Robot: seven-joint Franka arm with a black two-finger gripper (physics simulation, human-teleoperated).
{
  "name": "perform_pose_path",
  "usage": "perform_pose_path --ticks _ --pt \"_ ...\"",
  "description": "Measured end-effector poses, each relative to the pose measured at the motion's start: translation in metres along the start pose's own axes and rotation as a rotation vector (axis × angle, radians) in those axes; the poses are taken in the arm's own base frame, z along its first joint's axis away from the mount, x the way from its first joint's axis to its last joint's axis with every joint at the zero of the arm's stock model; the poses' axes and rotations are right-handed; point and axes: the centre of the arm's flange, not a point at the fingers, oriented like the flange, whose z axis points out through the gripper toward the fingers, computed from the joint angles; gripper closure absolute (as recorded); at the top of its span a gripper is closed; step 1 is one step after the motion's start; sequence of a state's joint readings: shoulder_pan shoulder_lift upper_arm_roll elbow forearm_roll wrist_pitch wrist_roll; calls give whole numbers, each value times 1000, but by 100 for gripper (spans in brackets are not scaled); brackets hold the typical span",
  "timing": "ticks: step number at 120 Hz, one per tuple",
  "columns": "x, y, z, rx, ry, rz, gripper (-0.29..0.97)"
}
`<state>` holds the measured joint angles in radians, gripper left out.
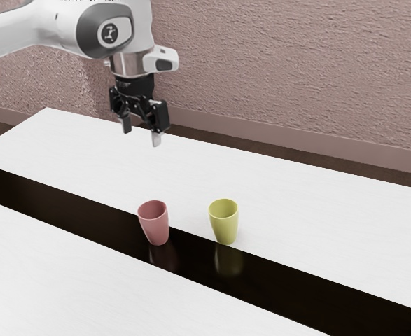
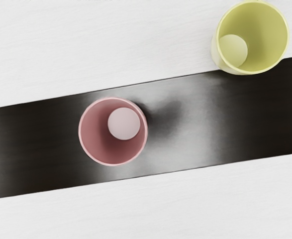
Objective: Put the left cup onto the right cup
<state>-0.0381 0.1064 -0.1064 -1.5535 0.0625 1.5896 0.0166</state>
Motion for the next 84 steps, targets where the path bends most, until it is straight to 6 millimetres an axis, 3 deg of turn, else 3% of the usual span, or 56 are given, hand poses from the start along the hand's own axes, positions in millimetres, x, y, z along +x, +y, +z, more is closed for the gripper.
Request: perform_pose_path --ticks 84 --pt "4 1 17 -7 11 2 0"
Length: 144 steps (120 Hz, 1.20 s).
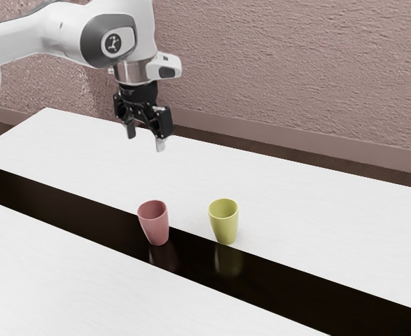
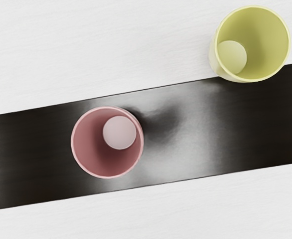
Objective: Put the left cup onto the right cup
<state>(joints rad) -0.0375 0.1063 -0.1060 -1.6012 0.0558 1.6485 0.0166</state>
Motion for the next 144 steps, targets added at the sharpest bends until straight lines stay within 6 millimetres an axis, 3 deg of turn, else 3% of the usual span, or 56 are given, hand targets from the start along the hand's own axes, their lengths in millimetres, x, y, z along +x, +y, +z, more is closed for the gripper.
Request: perform_pose_path --ticks 20,82,144 --pt "4 -2 9 -8 -2 -5 0" --pt "1 -5 93 -35 -53 -24 0" --pt "14 -13 152 -58 -43 -47 2"
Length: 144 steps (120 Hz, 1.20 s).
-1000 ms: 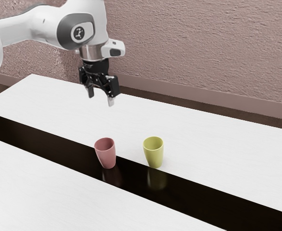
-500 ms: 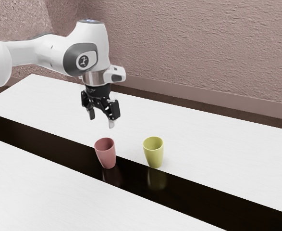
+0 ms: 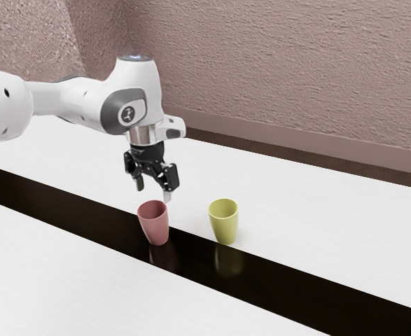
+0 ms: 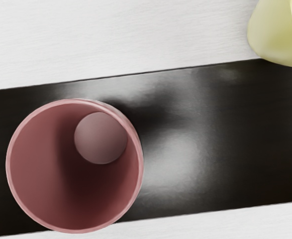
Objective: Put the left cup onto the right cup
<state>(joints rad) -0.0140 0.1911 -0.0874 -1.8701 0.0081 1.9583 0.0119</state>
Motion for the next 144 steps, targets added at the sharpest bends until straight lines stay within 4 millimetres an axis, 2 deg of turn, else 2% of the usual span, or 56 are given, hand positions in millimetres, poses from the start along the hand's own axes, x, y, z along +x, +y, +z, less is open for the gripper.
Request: perform_pose_path --ticks 57,105,144 --pt "12 -15 49 -29 -38 -40 6" --pt "21 -8 68 -30 -51 -29 7" --pt "29 -12 88 -26 -65 -32 11"
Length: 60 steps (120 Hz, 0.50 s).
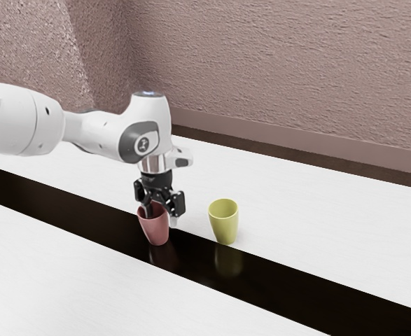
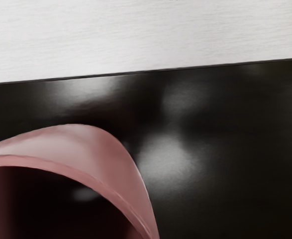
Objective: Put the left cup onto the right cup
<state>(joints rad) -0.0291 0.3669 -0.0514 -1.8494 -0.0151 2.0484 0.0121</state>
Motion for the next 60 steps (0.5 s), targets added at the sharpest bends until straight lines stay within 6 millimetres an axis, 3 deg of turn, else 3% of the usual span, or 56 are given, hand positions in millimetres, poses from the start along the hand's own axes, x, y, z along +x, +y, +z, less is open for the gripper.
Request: perform_pose_path --ticks 60 --pt "7 -3 1 10 3 3 39"
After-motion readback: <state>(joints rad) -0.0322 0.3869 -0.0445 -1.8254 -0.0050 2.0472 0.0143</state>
